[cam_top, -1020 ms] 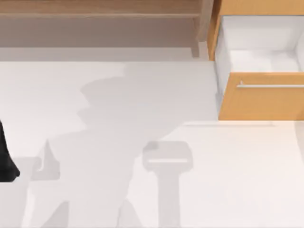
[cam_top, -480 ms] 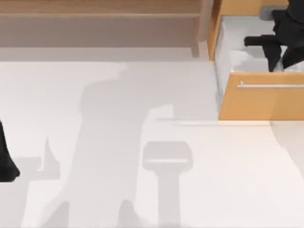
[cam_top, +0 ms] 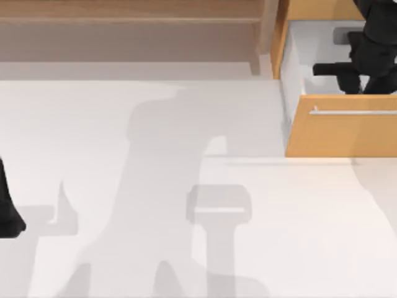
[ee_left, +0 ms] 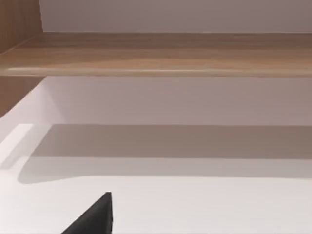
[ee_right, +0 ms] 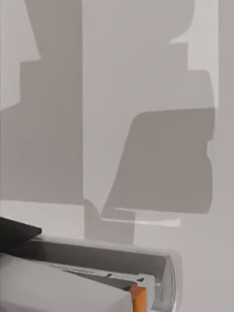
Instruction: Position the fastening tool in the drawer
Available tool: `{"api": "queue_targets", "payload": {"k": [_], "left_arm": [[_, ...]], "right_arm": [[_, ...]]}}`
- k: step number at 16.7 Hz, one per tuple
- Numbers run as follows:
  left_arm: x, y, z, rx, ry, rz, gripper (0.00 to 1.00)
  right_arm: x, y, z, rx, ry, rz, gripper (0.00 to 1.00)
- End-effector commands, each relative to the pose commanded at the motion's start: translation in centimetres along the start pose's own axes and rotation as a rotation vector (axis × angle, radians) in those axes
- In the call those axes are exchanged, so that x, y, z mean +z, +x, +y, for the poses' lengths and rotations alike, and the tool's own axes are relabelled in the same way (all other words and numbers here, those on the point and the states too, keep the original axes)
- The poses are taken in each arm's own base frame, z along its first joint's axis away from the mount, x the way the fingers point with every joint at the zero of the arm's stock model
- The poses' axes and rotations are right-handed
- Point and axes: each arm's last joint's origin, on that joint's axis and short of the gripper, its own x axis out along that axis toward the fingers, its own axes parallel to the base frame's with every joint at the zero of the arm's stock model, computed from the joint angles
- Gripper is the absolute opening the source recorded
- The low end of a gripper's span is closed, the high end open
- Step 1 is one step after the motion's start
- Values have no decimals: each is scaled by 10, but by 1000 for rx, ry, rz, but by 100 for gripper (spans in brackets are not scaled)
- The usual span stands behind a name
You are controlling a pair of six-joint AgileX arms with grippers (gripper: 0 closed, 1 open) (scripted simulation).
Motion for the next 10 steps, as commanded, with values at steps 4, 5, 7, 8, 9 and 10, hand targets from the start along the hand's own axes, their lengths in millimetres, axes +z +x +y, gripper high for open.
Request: {"api": "queue_targets", "payload": {"k": [4, 5, 7, 8, 9, 10], "left_arm": [[0, 0, 0, 0, 0, 0, 100], [0, 0, 0, 0, 0, 0, 100], [0, 0, 0, 0, 0, 0, 100], [0, 0, 0, 0, 0, 0, 100], [0, 0, 0, 0, 0, 0, 100], [0, 0, 0, 0, 0, 0, 100]], "right_arm": [[0, 4, 1, -1, -2, -1, 0], [0, 5, 1, -1, -3, -2, 0], [0, 7, 2, -2, -4, -2, 0], [0, 8, 2, -2, -5, -3, 0], [0, 9, 2, -3, -5, -3, 0], [0, 9, 2, -3, -5, -3, 0]]}}
